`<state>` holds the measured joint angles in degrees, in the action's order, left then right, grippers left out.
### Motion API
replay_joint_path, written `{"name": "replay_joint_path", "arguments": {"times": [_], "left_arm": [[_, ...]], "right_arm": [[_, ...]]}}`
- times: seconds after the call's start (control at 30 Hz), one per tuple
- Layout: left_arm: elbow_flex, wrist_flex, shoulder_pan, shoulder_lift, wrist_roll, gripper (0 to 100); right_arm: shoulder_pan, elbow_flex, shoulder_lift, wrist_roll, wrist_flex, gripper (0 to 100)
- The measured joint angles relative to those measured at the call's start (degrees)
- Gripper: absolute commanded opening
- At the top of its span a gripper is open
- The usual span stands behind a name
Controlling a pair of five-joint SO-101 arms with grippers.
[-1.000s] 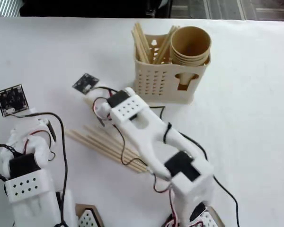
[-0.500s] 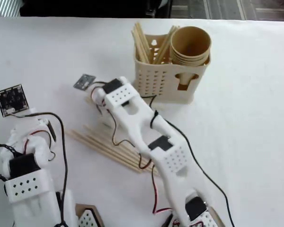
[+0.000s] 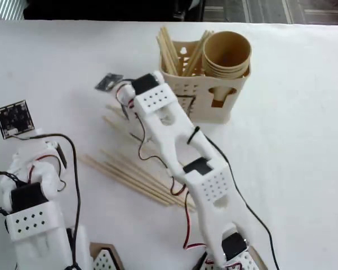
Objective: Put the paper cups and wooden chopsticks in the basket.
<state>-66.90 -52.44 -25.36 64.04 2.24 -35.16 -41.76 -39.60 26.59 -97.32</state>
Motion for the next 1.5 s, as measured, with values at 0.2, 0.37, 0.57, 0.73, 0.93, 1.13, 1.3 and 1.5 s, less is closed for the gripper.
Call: {"name": "replay_joint_path", "arguments": {"times": [0.2,0.37,0.57,0.73,0.93,1.13,1.3,1.5], "left_arm": [[0.0,0.0,0.0,0.0,0.0,2],[0.0,0.0,0.0,0.0,0.0,2],[0.0,0.0,0.0,0.0,0.0,2],[0.0,0.0,0.0,0.0,0.0,2],[0.0,0.0,0.0,0.0,0.0,2],[0.0,0.0,0.0,0.0,0.0,2],[0.0,0.0,0.0,0.0,0.0,2],[0.0,0.0,0.0,0.0,0.0,2]], "right_arm": [[0.0,3.7,6.9,0.0,-0.4,1.9],[0.3,3.7,17.8,-0.1,-0.1,1.9],[5.1,3.7,33.2,-4.4,8.1,1.9],[9.3,3.7,40.8,-8.9,17.7,1.9],[12.7,11.3,43.3,-14.1,33.3,1.9],[15.6,26.5,43.6,-18.0,54.4,1.9],[16.6,37.4,43.6,-18.3,65.7,1.9],[16.8,42.1,43.5,-18.3,68.6,8.7]]}}
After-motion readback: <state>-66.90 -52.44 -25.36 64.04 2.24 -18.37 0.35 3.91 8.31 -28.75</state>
